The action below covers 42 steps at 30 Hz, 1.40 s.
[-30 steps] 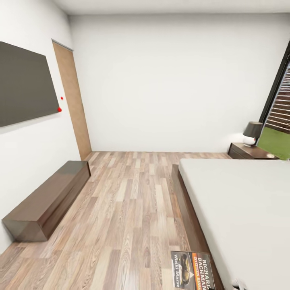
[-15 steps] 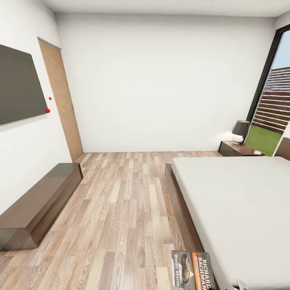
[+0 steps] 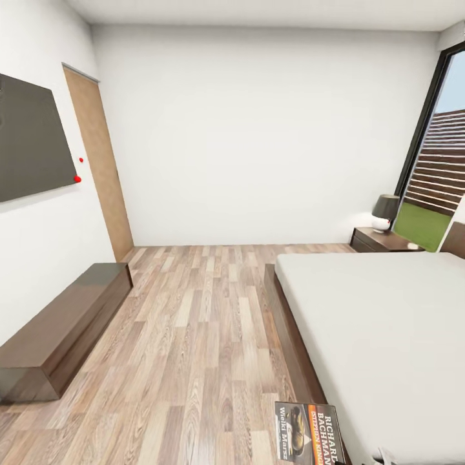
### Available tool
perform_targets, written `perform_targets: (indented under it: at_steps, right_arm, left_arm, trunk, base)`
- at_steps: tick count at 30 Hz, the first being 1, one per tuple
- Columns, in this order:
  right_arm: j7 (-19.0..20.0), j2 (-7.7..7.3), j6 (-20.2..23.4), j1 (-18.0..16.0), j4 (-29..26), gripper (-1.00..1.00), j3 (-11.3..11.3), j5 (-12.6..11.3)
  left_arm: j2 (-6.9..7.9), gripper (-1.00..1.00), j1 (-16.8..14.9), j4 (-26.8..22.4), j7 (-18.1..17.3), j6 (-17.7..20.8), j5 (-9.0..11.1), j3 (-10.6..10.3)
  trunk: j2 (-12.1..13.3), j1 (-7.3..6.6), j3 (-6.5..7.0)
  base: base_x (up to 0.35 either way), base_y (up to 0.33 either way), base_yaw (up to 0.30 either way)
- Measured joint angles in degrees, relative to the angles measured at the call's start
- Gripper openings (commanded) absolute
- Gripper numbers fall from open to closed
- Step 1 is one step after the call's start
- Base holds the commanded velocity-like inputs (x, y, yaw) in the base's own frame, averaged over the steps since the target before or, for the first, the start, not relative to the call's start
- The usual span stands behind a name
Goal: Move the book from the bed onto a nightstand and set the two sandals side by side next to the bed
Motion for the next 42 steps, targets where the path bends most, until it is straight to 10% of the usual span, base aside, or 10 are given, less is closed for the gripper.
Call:
perform_targets:
  at_steps: [42]
  right_arm:
    - [0.02,0.02,-0.07,0.00,0.01,-1.00,0.30,0.09]
  left_arm:
    - [-0.03,1.00,-0.01,0.00,-0.01,0.00,0.00,0.00]
  trunk:
    - [-0.02,-0.03,0.24]
  base:
    - [0.247,0.032,0.000]
